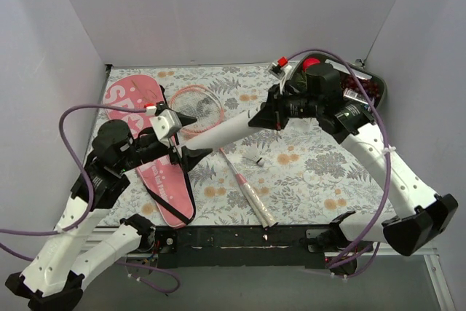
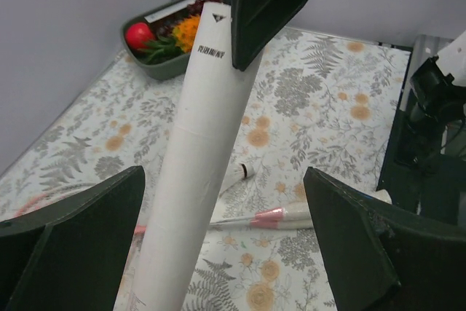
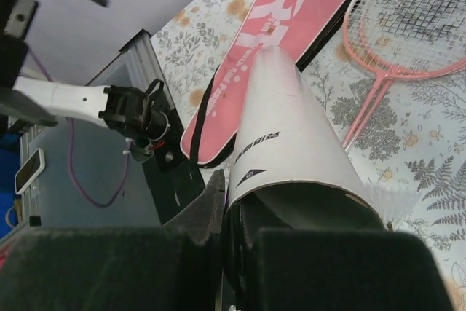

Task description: Pack up the badminton gear

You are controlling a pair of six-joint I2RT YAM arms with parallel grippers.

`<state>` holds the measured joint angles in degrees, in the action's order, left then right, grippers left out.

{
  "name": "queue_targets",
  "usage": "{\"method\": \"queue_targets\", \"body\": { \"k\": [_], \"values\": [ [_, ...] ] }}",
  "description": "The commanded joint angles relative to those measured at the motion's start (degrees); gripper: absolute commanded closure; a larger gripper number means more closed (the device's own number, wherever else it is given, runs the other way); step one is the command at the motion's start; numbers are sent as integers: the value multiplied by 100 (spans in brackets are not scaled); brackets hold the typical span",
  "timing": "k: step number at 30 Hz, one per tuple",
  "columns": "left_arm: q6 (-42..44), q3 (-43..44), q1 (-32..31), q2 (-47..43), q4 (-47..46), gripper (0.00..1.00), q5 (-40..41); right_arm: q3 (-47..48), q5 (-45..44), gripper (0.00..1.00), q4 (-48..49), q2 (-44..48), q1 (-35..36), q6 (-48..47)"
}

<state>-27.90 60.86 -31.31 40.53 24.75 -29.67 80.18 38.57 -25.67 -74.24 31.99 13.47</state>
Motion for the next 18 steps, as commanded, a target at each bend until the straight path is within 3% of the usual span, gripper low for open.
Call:
{"method": "queue_targets", "body": {
  "k": [1,18],
  "values": [
    [-5,-197,-208,296,21,8,-311,-134,432,99,-96,725,-17,-266],
    [-5,-443,-990,1079,-111,7,-206,-811,1319,99,580,1175,624,59]
  ]
}}
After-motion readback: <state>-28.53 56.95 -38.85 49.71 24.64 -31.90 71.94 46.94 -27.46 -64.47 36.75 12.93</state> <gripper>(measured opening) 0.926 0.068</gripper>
